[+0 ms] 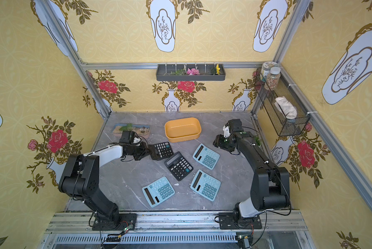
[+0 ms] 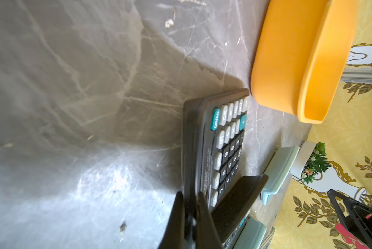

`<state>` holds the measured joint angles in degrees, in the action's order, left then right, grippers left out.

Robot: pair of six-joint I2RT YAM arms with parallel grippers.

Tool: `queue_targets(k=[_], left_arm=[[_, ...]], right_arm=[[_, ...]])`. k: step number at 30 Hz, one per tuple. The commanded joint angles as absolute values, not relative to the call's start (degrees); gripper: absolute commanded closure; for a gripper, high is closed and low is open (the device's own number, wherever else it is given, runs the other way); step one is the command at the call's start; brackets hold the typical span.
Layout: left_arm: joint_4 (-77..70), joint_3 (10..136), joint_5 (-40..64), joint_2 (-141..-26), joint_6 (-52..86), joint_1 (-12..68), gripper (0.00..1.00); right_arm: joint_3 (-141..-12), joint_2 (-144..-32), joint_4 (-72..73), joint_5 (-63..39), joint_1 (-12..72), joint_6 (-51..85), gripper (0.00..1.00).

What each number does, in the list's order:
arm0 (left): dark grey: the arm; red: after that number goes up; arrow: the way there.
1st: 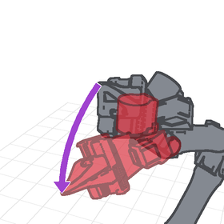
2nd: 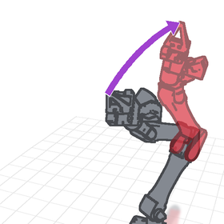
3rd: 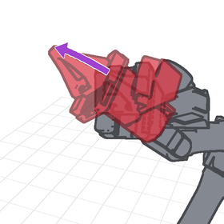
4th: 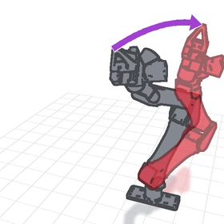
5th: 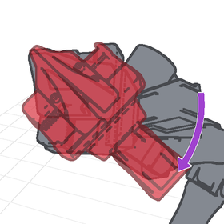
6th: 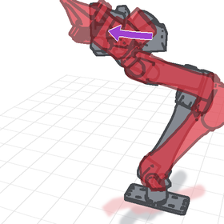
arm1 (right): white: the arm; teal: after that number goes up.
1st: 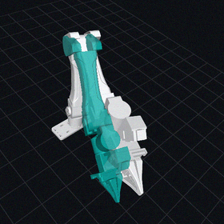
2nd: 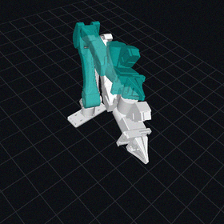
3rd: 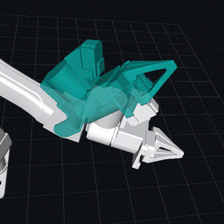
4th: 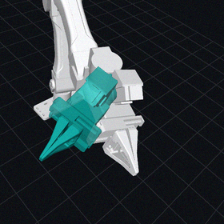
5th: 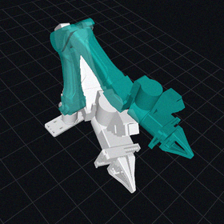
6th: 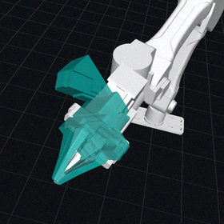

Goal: Put the calculator in the storage box
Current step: Pick up the calculator at the center of the board.

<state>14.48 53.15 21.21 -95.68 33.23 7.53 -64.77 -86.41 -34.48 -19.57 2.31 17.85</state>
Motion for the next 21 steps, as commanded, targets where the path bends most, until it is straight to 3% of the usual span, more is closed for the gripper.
queue_targets(k=[1, 13, 21], left_arm=[[19.5, 54.2, 20.4, -93.7, 31.6, 7.5, 1.00], [44.5, 70.9, 19.8, -83.4, 25.2, 7.4, 1.00], [46.3, 87.1, 21.9, -95.2, 28.1, 11.6, 1.00]], right_arm=[[-65.1, -86.2, -33.9, -20.7, 1.8, 17.6, 0.40], [-72.7, -90.4, -39.2, -23.6, 1.4, 16.8, 0.44], [-78.7, -93.2, -43.7, -25.3, 1.4, 16.9, 0.45]])
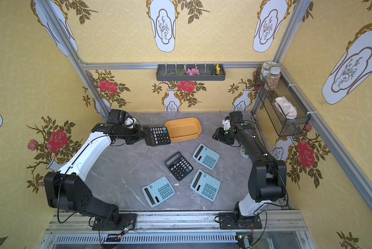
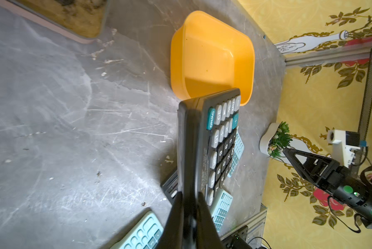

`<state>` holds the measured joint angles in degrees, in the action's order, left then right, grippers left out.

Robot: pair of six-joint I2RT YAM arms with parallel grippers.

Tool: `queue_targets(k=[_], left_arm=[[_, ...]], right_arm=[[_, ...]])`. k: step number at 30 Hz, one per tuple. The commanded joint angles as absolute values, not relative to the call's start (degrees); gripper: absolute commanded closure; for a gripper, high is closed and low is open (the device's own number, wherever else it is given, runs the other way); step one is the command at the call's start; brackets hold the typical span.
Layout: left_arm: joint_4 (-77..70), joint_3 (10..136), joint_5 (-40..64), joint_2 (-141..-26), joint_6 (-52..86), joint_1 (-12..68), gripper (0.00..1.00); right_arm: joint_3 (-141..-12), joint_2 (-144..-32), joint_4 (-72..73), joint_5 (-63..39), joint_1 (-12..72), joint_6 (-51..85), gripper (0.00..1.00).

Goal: Put the calculator in the storage box
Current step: Pick up the calculator at the center of the board, then place the calculator in the storage box.

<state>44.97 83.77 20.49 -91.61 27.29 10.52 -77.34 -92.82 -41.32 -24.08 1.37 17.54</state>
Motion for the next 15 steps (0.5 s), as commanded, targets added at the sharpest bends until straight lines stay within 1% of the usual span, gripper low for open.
queue_targets(k=[1, 5, 10, 15], left_arm=[[46.2, 90.1, 22.0, -97.9, 28.4, 12.3, 1.00], [48.2, 102.6, 22.6, -109.0, 28.8, 14.4, 1.00], [54.1, 119.6, 23.1, -121.9, 29.0, 15.2, 1.00], [59.5, 132.3, 22.8, -131.2, 28.7, 15.4, 1.00]], right_arm=[[-79.3, -93.4, -44.1, -25.5, 1.4, 17.0, 0.46], [-80.4, -93.7, -45.0, -26.4, 1.9, 17.7, 0.46], [-81.4, -93.9, -46.0, -26.9, 2.8, 17.9, 0.46], [-81.6, -94.3, -46.5, -27.1, 3.0, 17.9, 0.46]])
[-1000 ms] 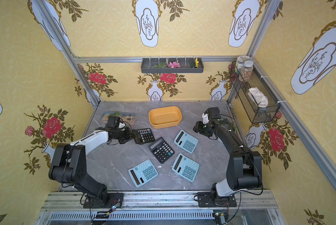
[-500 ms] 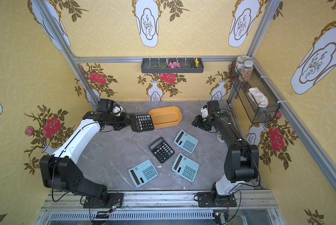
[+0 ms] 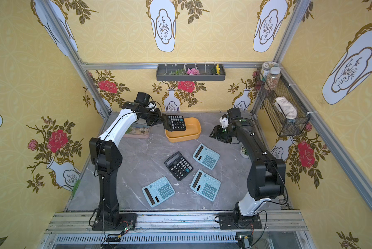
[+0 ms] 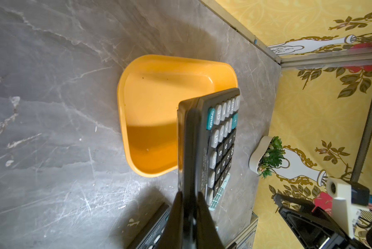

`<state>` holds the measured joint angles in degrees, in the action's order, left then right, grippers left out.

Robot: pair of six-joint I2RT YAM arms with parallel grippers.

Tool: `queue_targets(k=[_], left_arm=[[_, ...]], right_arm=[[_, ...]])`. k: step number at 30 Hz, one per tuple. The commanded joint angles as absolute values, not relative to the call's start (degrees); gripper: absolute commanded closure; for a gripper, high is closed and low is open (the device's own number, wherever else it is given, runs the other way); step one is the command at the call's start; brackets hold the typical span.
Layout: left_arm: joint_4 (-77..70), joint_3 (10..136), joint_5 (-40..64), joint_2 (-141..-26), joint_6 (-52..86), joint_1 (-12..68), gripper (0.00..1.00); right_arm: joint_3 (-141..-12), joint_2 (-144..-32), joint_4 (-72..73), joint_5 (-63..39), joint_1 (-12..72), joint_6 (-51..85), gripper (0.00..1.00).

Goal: Put the calculator in the storage box
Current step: Place the calculator in the storage box.

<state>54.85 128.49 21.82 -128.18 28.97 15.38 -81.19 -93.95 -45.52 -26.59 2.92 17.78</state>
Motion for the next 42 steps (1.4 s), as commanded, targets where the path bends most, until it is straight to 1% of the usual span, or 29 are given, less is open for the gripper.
queue_targets(k=[1, 5, 12, 21, 31, 42], left_arm=[[60.1, 134.2, 22.6, -132.8, 28.9, 15.4, 1.00], [60.8, 138.0, 22.6, -136.5, 29.8, 15.4, 1.00], [58.2, 136.3, 22.6, -138.7, 31.4, 15.6, 1.00], [56.5, 137.4, 23.0, -142.0, 32.6, 15.9, 1.00], [56.0, 138.6, 19.7, -143.7, 32.4, 16.5, 1.00], [56.4, 136.8, 16.9, -144.0, 30.5, 16.9, 1.00]], right_arm=[[-81.7, -94.3, -46.6, -27.2, 3.0, 17.9, 0.46], [-81.4, -94.8, -46.4, -27.4, 3.1, 18.2, 0.46], [-80.9, -95.6, -45.6, -27.5, 3.9, 18.9, 0.45], [-81.4, -96.5, -45.8, -27.2, 4.0, 18.7, 0.44], [-82.4, -98.5, -46.5, -27.0, 3.9, 17.2, 0.40], [-81.5, -99.1, -46.0, -26.6, 3.2, 16.5, 0.36]])
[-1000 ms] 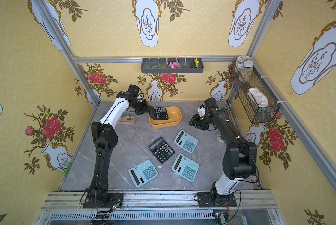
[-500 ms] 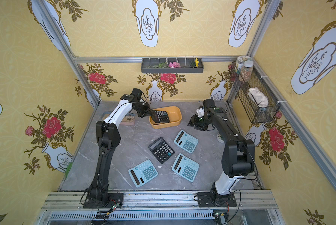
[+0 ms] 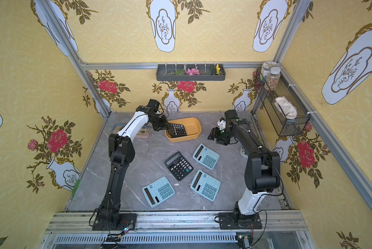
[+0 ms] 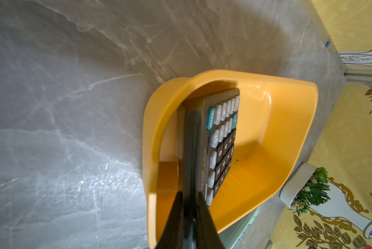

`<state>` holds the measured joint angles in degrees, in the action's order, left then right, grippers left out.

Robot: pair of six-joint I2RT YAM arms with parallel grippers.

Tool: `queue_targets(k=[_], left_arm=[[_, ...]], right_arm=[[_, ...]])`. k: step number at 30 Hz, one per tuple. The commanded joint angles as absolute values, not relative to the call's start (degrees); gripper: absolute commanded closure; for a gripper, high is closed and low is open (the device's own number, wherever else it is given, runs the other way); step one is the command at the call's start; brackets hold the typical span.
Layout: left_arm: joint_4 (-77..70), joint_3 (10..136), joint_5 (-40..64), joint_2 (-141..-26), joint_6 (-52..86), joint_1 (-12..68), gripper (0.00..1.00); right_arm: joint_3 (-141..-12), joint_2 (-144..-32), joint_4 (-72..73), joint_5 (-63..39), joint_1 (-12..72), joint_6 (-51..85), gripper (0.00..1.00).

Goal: Put the calculator in the storage box
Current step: Place the calculator in the storage box.

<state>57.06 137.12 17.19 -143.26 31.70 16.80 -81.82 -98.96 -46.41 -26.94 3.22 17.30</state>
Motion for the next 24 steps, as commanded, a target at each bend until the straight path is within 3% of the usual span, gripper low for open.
queue_targets(k=[1, 7, 17, 24], left_arm=[[56.4, 136.6, 16.7, -144.1, 30.5, 16.9, 1.00], [56.6, 135.8, 16.2, -144.6, 30.5, 16.9, 1.00], [55.0, 134.5, 16.5, -145.1, 31.1, 17.2, 0.91], [54.8, 134.3, 16.4, -145.6, 31.3, 17.9, 0.79]], right_arm=[[-81.4, -99.1, -46.0, -26.6, 3.2, 16.6, 0.36], [-80.3, -98.9, -45.7, -26.3, 3.2, 16.6, 0.34], [-80.8, -99.8, -45.6, -26.2, 3.1, 16.5, 0.32], [-80.8, -99.9, -46.1, -26.2, 2.7, 16.0, 0.30]])
